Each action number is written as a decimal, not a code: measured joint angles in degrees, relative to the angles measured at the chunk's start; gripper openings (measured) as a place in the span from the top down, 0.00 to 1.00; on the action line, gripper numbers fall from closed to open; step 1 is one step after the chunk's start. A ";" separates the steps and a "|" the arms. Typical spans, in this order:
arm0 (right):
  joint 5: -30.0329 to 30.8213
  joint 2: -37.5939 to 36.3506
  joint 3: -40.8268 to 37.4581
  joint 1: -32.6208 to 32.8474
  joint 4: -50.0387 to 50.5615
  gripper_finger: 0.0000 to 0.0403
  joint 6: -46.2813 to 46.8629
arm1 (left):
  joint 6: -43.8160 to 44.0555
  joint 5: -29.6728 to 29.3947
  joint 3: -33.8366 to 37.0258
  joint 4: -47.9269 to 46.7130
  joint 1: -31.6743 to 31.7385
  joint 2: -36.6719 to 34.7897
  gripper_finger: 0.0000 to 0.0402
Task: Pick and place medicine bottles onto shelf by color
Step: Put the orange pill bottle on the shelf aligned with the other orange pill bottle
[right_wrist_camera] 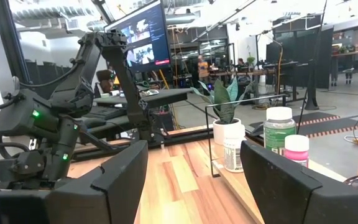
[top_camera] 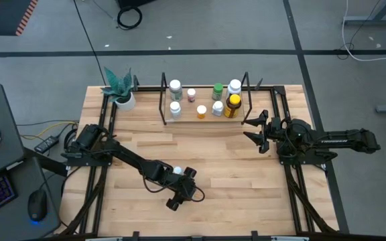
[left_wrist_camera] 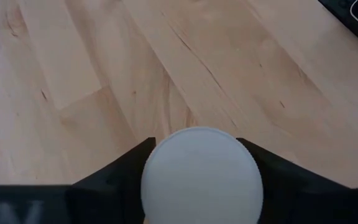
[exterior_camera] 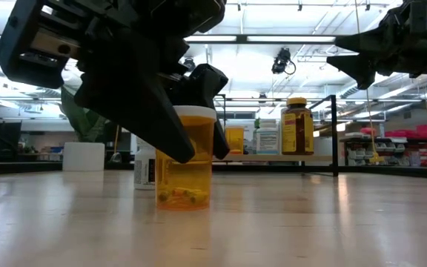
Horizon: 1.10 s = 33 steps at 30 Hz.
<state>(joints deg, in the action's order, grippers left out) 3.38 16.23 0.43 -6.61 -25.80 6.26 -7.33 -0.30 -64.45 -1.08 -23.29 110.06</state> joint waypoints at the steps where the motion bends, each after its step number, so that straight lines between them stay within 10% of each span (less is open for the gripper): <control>1: 0.00 0.00 0.00 0.00 0.00 0.34 0.00 | 0.00 0.00 0.00 0.00 0.00 0.00 0.47; 33: 0.00 0.00 0.00 0.00 -0.02 0.34 0.01 | 2.57 -0.03 0.07 -2.85 0.35 -0.20 0.31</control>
<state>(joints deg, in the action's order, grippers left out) 3.38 16.23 0.43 -6.61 -25.82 6.28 -4.76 -0.33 -64.38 -3.93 -22.94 109.86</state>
